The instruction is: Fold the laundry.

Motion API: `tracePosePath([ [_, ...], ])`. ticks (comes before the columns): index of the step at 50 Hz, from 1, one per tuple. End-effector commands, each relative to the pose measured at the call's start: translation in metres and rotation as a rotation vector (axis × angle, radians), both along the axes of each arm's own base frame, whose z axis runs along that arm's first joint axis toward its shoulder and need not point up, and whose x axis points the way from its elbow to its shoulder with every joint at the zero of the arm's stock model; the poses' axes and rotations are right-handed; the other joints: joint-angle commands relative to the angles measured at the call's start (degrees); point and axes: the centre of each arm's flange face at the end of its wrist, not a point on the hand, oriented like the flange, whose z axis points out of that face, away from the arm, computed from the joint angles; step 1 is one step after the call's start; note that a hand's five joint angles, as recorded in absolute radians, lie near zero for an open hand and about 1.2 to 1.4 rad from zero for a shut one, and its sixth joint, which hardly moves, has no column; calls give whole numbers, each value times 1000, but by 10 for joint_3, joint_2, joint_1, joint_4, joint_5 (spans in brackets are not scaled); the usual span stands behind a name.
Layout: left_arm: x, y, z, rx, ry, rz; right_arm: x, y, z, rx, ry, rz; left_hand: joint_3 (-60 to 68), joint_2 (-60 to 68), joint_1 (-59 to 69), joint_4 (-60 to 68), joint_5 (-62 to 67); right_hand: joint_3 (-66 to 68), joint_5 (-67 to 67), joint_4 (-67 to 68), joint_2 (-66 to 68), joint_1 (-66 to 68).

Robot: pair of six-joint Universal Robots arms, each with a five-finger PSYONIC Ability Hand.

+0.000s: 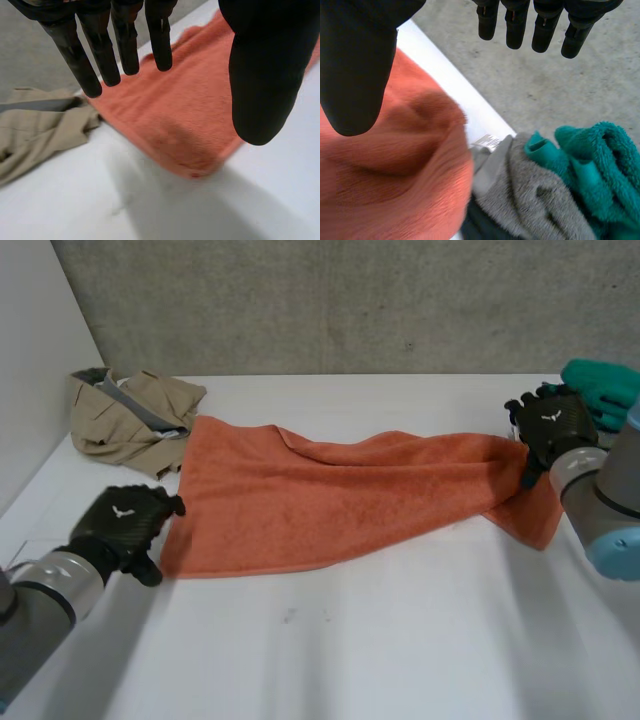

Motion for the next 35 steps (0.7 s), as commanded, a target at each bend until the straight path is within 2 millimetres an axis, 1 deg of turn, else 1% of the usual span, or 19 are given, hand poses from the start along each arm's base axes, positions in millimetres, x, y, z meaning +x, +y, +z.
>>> tracePosePath([
  [1, -18, 5, -22, 51, -10, -72, 0, 43, -9, 124, 1, 95, 68, 68, 68, 67, 65, -17, -27, -18, -17, -27],
  [4, -21, 0, -28, 54, -15, -77, 0, 57, -10, 144, 0, 131, 70, 70, 69, 68, 67, -17, -27, -18, -17, -27],
  [9, -22, -11, -40, 64, -26, -76, -3, 66, -15, 168, 0, 133, 95, 95, 95, 93, 92, -17, -27, -18, -17, -27],
  [15, -22, -21, -44, 49, -23, -67, -7, 68, -20, 188, 1, 121, 117, 117, 117, 115, 114, -17, -27, -18, -17, -27],
  [27, -25, -41, -48, 25, -24, -60, -8, 69, -22, 194, 1, 121, 127, 127, 127, 125, 124, -17, -27, -18, -17, -27],
  [35, -30, -52, -58, 22, -44, -75, -7, 71, -25, 204, 1, 131, 157, 157, 157, 156, 154, -17, -27, -18, -17, -27],
])
